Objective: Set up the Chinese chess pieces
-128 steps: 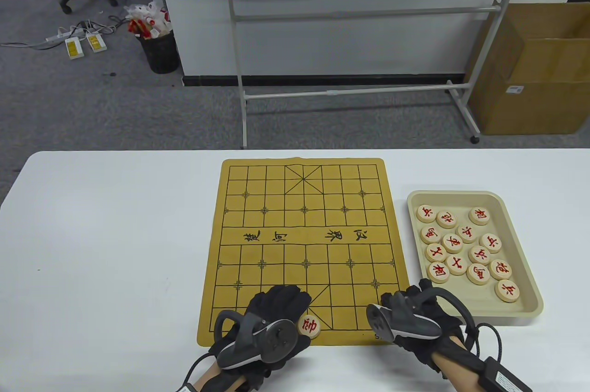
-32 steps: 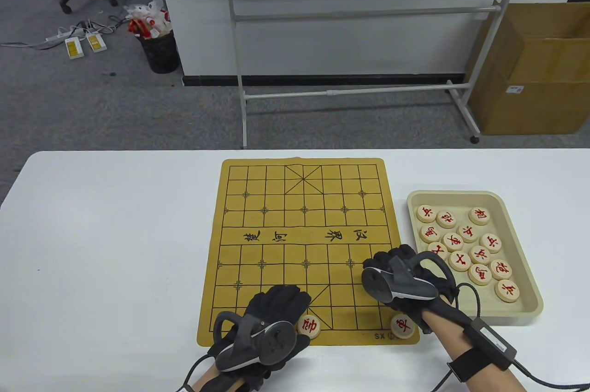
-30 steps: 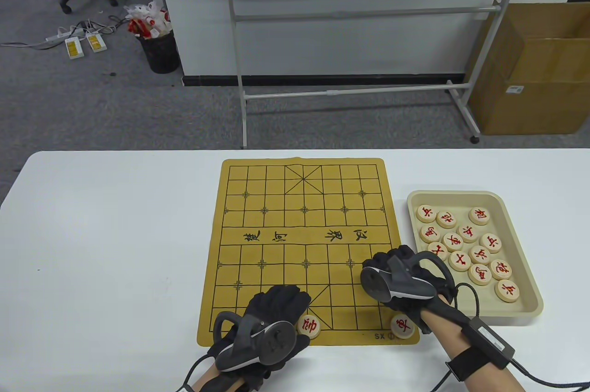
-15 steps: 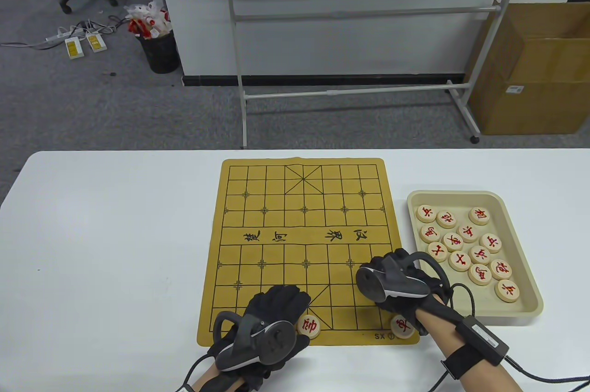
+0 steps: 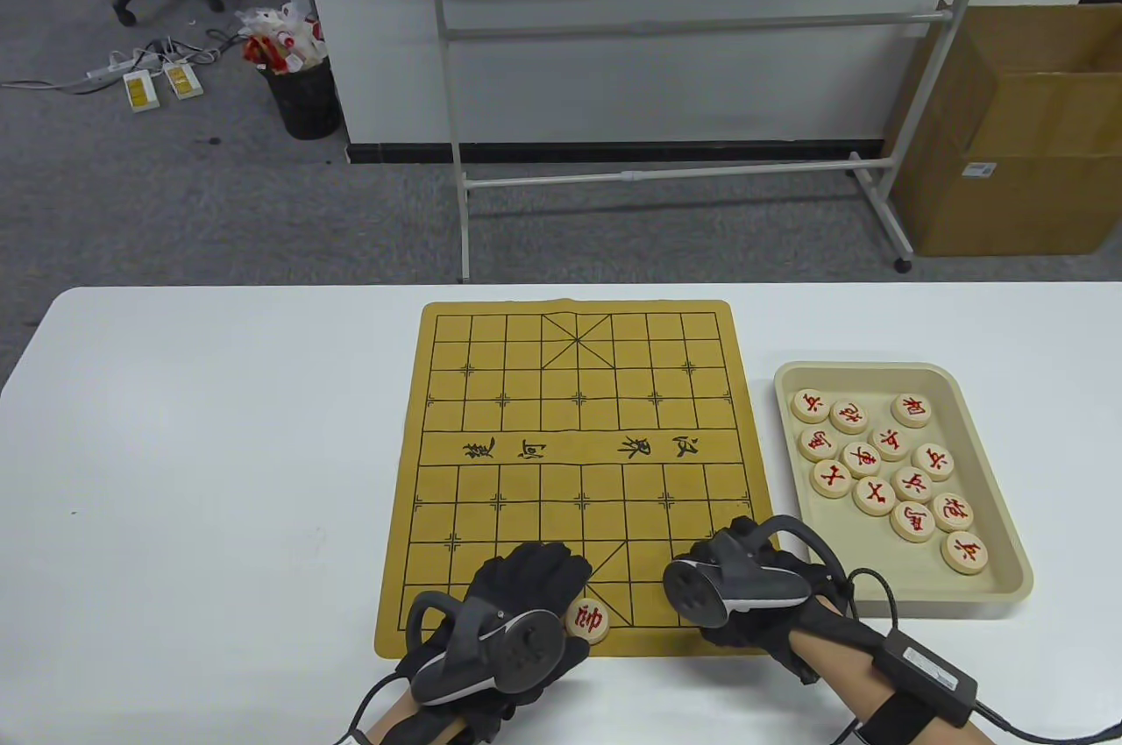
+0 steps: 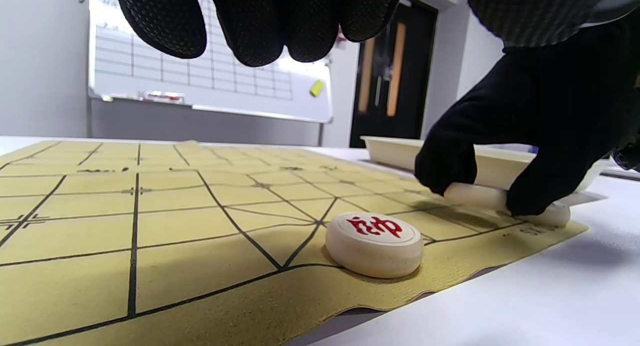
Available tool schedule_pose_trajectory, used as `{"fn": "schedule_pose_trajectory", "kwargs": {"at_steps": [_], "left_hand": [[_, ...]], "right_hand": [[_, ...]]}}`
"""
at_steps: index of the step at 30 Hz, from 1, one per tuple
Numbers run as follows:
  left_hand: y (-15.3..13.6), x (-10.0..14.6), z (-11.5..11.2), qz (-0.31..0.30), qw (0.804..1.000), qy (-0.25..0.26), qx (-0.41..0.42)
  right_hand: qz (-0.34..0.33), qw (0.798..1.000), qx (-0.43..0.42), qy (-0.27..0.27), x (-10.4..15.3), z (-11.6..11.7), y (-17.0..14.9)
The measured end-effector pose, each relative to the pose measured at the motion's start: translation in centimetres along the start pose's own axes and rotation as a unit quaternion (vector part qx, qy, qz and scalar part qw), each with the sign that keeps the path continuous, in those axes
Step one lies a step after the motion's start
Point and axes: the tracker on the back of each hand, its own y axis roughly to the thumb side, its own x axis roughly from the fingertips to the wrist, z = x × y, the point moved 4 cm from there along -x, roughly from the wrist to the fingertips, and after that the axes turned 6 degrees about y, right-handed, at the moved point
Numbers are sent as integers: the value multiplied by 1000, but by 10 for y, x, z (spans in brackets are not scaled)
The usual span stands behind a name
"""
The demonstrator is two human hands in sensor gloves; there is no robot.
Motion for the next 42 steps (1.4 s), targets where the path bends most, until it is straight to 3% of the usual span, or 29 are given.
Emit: {"fn": "schedule_pose_trajectory", "kwargs": {"at_steps": [7,11,14,17,20,23,27,29,34,42], "left_hand": [[0,0,0,1,1000,-1,-1],[0,0,0,0,1000,-2,-1],[1,0,0,-1,1000,-3,-1],[1,0,0,-1,1000,-4,-1],[0,0,0,0,1000,-3,-1],[0,0,0,1,1000,-3,-1],[0,0,-1,1,1000,-7,-1],[0,-1,-2,-1,1000,-12,-1],[0,-1,-2,-2,1000,-15,-1],[0,-1,-3,1,1000,-15,-1]], "right_hand": [[-12,1000,19,-5,-7,6,25],[4,1000,11,13,-4,0,18],[44,998,-12,-44,5,-24,-10],[121,988,-45,-85,16,-48,-59],[210,972,-74,-79,23,-53,-118],[290,952,-85,-44,30,-38,-168],[353,931,-88,30,36,6,-212],[363,925,-91,64,36,26,-222],[376,917,-99,89,32,53,-231],[378,917,-98,76,27,55,-233]]}}
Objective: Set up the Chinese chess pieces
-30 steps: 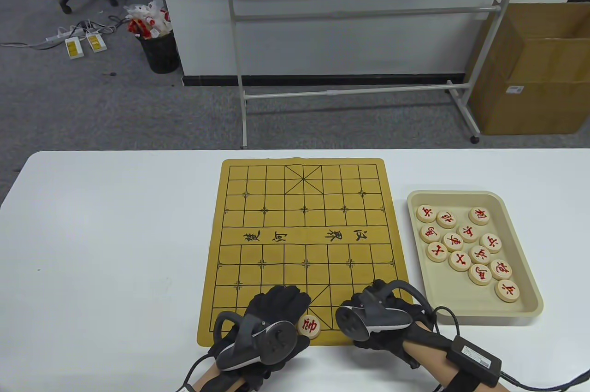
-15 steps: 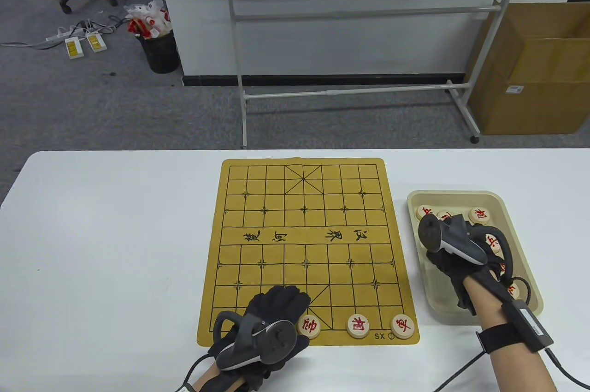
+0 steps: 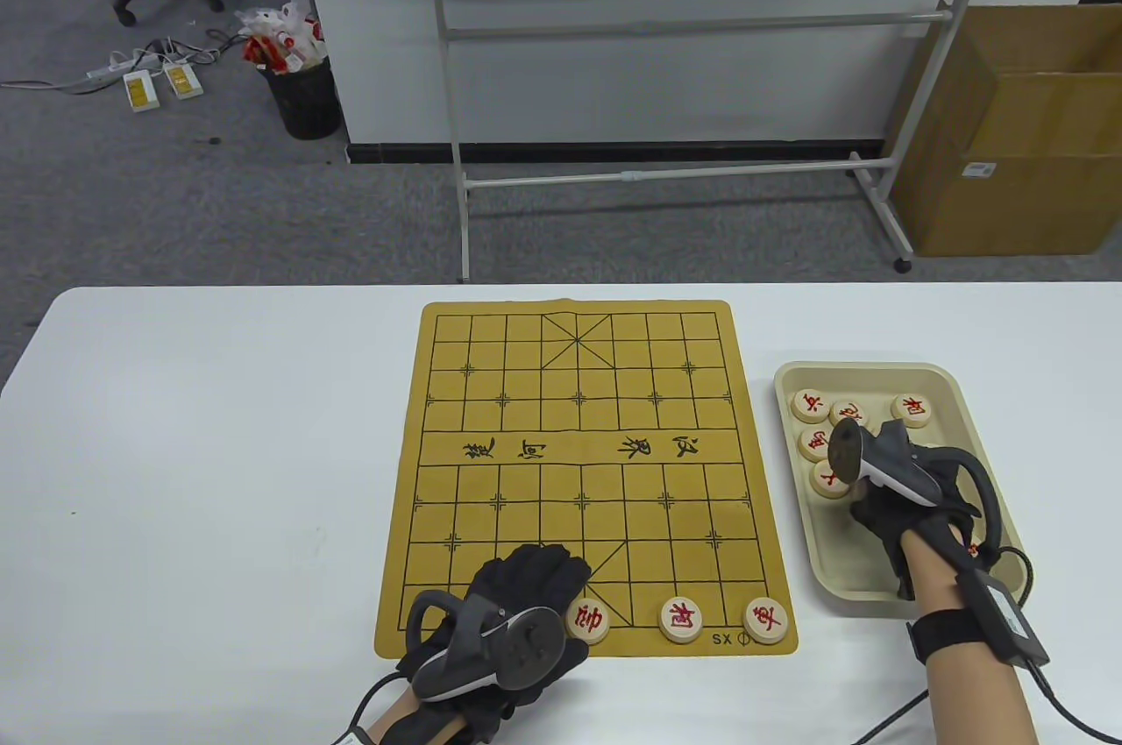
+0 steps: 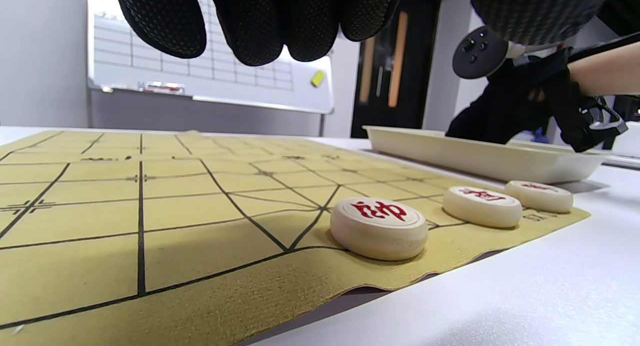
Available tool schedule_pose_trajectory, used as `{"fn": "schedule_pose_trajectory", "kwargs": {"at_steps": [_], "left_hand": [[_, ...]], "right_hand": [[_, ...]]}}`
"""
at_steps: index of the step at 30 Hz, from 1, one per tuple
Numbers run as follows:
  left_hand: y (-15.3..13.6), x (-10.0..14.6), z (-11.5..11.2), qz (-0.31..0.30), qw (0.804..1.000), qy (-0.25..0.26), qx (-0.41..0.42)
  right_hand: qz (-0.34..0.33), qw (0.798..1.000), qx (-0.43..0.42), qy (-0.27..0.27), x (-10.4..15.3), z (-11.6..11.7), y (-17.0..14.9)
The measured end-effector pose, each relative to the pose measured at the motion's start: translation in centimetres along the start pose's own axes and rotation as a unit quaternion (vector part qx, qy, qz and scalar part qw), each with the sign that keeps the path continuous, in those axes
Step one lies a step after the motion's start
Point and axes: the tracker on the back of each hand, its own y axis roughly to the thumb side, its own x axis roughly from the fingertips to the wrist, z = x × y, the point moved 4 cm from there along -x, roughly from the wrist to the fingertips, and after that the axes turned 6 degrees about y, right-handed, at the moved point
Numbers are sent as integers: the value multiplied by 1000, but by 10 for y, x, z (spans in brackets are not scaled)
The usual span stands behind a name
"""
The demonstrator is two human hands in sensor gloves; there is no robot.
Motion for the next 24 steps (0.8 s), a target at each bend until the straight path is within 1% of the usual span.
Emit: {"fn": "schedule_pose_trajectory", "kwargs": {"at_steps": [12,21,23,24], "left_hand": [[0,0,0,1,1000,1,1],[-1,0,0,2,1000,3,2],[-1,0,1,2,1000,3,2],[-1,0,1,3,1000,4,2]], "right_hand": [[11,998,56,10,-2,2,11],[4,998,60,6,-2,2,13],[2,999,53,-12,1,-3,12],[2,999,51,-10,3,-5,12]]}}
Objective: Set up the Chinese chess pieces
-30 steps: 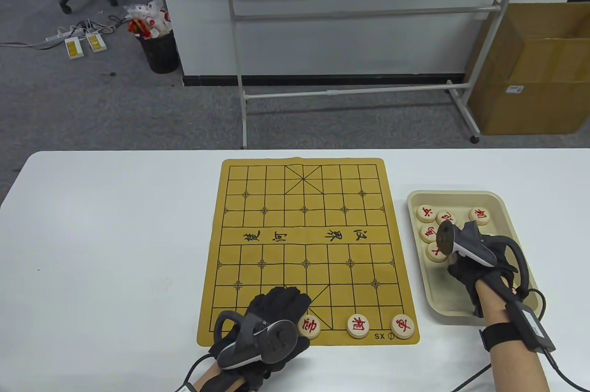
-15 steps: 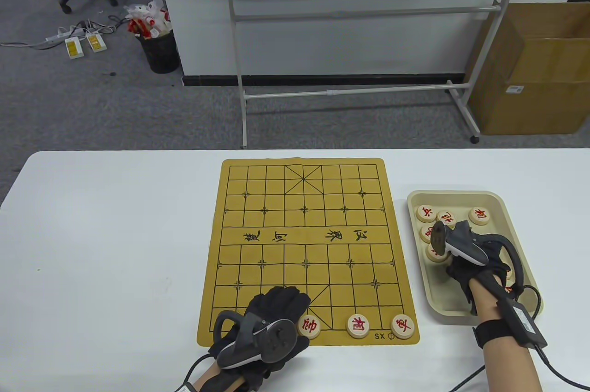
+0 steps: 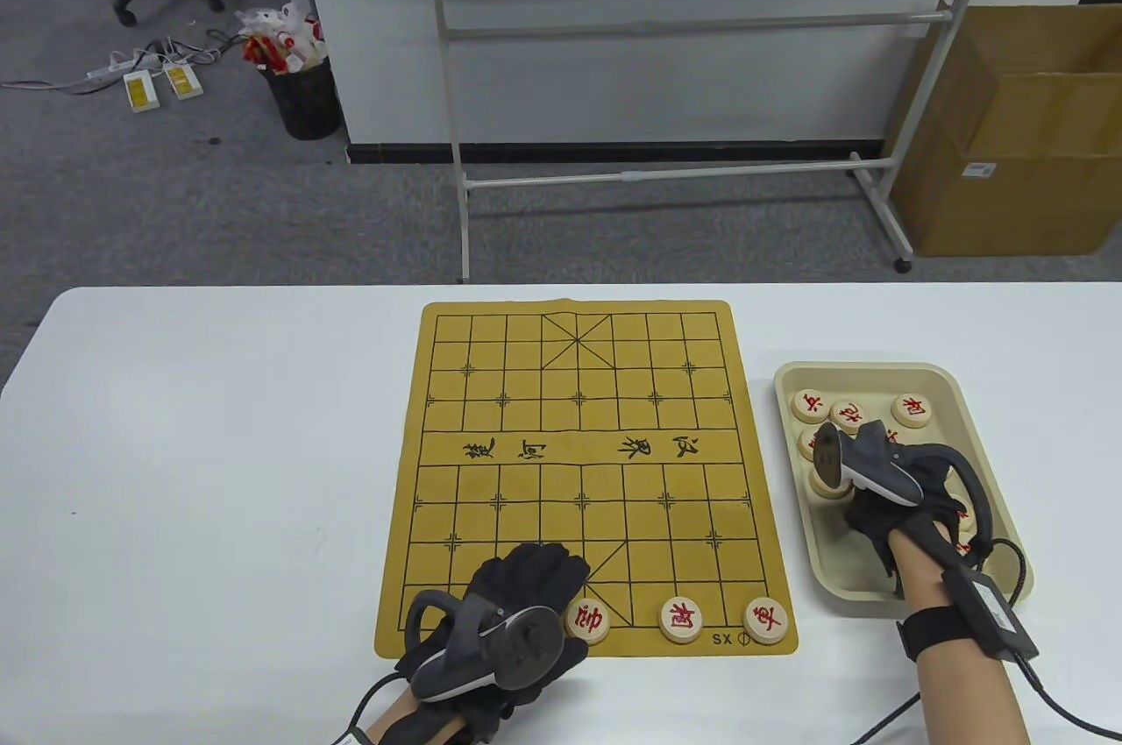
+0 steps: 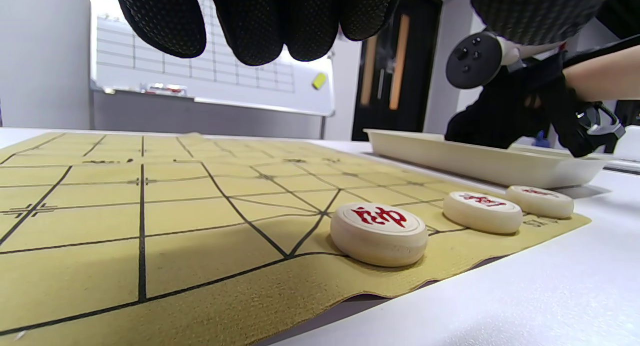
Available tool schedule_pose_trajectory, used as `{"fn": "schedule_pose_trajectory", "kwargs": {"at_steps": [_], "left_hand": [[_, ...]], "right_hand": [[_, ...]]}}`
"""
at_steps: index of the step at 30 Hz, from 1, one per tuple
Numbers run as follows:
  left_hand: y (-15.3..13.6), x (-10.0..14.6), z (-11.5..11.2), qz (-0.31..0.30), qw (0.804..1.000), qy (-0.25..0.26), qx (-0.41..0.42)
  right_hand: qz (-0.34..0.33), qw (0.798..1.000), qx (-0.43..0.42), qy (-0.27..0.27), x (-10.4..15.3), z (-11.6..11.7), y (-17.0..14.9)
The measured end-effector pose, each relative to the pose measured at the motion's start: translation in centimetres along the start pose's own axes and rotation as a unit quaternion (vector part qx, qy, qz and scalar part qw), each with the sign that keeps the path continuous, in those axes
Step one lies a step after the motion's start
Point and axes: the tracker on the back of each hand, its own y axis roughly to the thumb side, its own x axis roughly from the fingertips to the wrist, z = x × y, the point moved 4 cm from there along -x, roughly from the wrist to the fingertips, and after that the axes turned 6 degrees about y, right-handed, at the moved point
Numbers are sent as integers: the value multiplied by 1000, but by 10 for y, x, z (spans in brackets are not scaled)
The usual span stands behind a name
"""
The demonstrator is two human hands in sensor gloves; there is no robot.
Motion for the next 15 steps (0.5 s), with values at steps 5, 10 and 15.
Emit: {"fn": "schedule_pose_trajectory", "kwargs": {"at_steps": [5,10,15], "left_hand": [[0,0,0,-1,1000,-1,1],[0,0,1,1,1000,3,1],[-2,0,1,4,1000,7,1]], "right_hand": [[-25,997,-20,-64,28,-37,2],[-142,979,-32,-145,93,-89,48],[-264,951,-16,-163,150,-102,120]]}}
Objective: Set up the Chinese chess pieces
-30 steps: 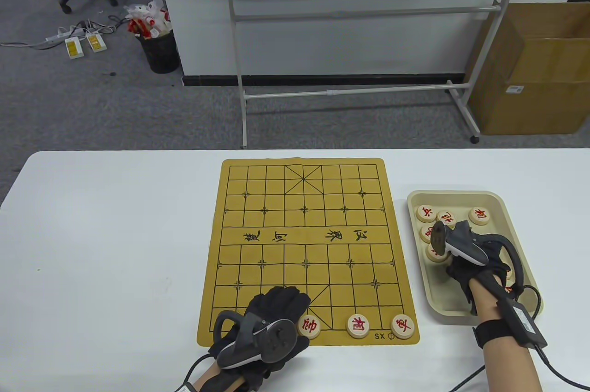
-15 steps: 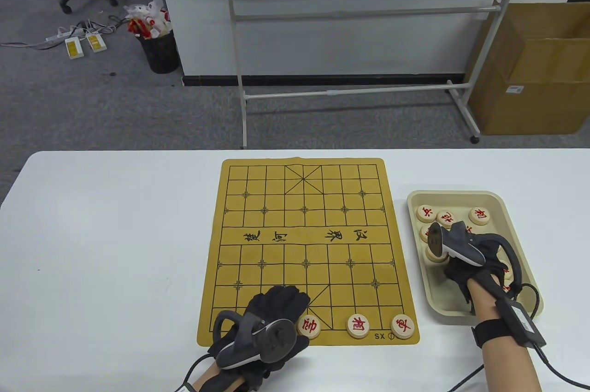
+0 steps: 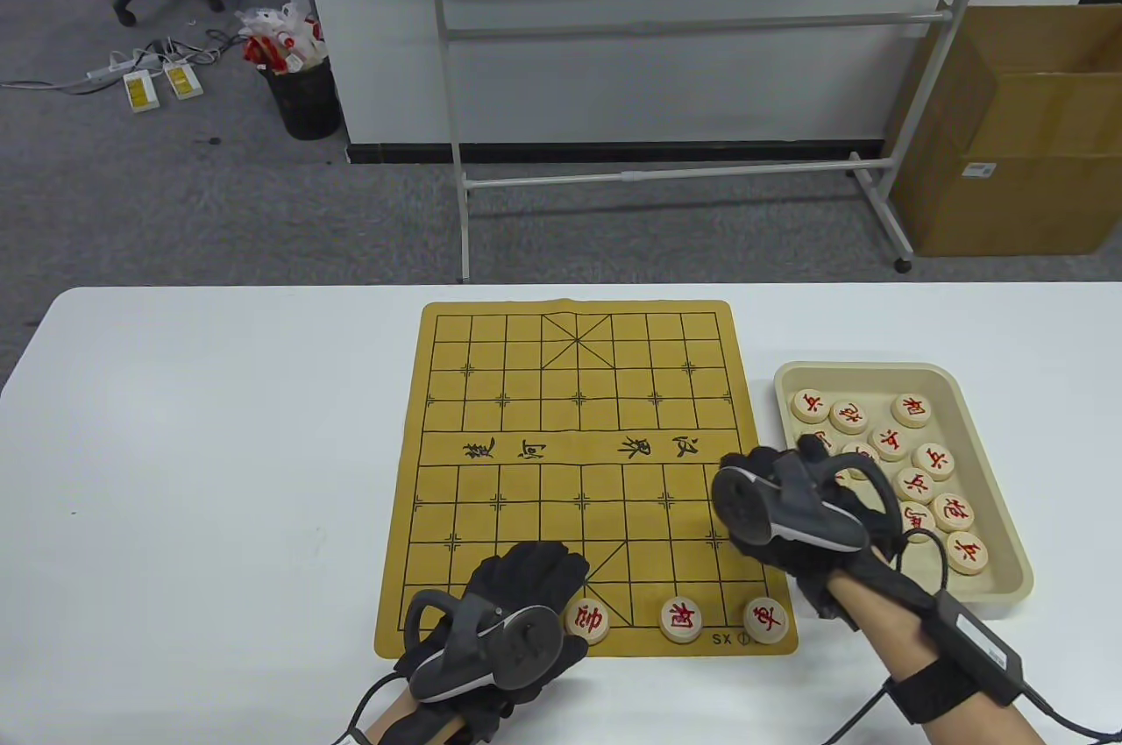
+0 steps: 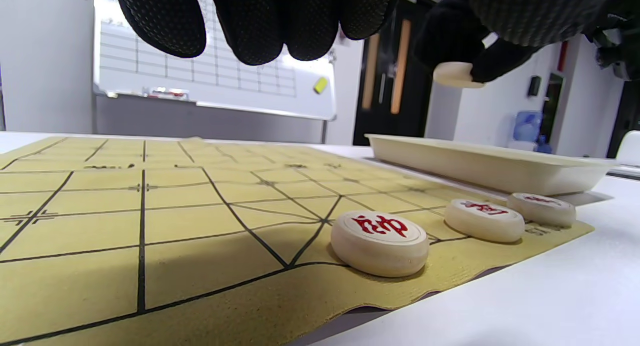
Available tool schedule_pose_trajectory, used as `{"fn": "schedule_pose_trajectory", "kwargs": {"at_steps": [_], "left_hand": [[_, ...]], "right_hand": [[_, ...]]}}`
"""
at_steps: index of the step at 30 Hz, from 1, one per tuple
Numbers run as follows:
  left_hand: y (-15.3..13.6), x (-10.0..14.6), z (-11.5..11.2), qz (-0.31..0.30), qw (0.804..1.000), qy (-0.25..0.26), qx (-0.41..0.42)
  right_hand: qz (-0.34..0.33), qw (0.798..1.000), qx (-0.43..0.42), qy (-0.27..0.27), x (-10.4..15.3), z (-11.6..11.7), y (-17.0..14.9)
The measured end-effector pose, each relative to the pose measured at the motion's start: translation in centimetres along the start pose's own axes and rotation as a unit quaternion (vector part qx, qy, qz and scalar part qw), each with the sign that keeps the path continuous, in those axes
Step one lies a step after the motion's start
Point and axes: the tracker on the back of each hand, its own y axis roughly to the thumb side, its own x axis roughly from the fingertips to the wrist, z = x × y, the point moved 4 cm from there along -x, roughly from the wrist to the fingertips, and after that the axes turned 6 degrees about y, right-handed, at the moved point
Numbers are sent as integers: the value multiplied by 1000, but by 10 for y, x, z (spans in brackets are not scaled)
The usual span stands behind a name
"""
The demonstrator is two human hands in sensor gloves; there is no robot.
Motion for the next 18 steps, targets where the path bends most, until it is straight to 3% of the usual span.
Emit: {"fn": "schedule_pose_trajectory", "kwargs": {"at_steps": [3,9,18], "left_hand": [[-2,0,2,5,1000,4,4],[-2,0,2,5,1000,5,1],[-3,0,0,6,1000,-3,-3]], "right_hand": [[-60,998,-6,24,-2,12,46],[-134,990,3,44,-1,39,105],[-140,987,54,57,-7,64,125]]}}
